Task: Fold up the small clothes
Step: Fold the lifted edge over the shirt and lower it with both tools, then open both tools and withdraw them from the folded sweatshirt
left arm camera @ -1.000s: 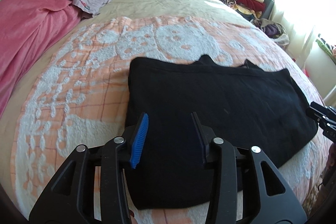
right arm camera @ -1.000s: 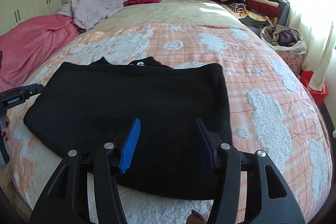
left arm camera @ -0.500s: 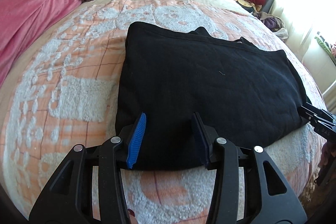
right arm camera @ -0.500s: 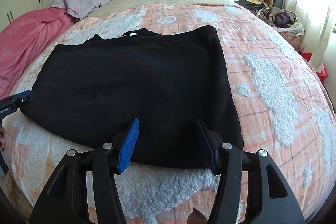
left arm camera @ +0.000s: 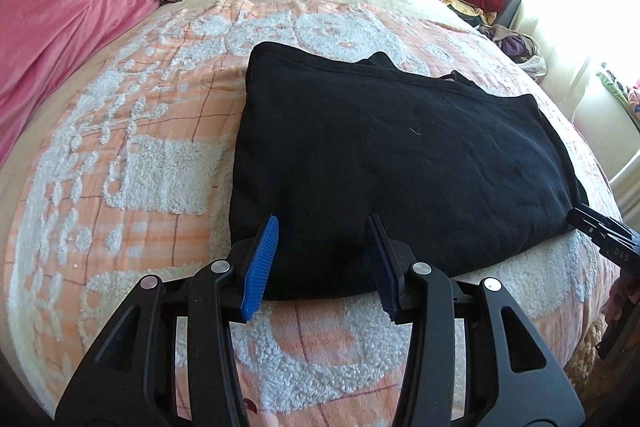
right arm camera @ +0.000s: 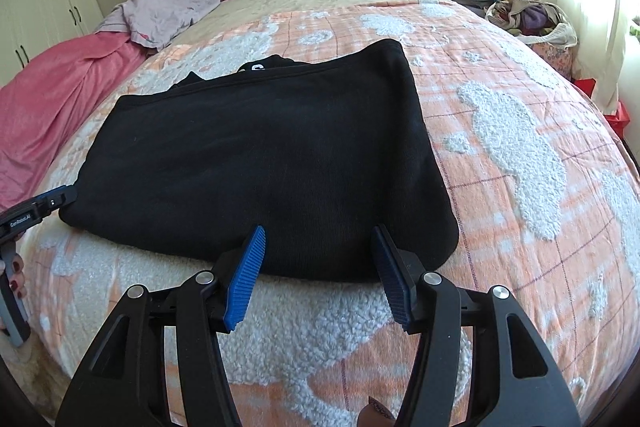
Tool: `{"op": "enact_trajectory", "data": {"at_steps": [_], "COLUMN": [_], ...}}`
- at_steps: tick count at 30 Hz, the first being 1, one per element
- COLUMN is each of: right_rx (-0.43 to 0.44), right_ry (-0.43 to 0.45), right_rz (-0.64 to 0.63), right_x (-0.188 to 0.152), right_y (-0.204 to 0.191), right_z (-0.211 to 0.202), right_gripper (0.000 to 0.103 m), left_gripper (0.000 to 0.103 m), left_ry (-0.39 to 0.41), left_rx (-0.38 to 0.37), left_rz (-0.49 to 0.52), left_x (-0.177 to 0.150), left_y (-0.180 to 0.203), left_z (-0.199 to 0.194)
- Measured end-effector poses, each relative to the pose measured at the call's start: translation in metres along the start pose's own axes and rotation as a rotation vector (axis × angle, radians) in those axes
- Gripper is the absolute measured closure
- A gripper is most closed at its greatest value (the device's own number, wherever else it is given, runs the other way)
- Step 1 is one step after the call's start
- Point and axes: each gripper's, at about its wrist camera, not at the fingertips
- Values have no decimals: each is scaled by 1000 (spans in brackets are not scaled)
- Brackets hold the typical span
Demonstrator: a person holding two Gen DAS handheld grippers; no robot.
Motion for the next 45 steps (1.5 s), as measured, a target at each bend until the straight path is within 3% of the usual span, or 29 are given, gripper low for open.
{"op": "enact_trajectory", "data": {"at_steps": [7,10,21,24,30,34,37,45], "right_rx": [-13,-6,-11,-15,-5,14,33,85], "right_ry": [10,16,16,26,36,40,42,52], "right_rz": [-2,5,7,3,-18,-52,-90,-185], "right_x": [0,-1,-2,-2,1,5,9,21], "right_y": [-3,-2,-8,-10,-22,-38,-54,-102], "right_z": [-6,-11,-17,-20,-25,-26,-25,-18], "right_gripper": [48,38,34,27,25,25,12,12], "left_gripper": [66,66,62,62,51,31,22,11], "left_ry": [1,3,9,12,16,28,37,62], "left_rx": [-1,-2,-12,-13,-1,22,42,89], "left_rz": [-1,0,-12,-12,-11,-20,-37,-69], "left_x": [-1,-4,-11,-12,-13,-13,-12,-4], "left_y": [0,1,-1,-3,-9,-17,-25,-50], "left_z": [-4,-8,-21,-26,-34,-40,-43,-53]}}
Point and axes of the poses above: each gripper's, at about its wrist camera, not at the fingertips, and z roughly the way its jaws point, y to its right, x to its top, and after that the axes turned 7 degrees about y, right-handed
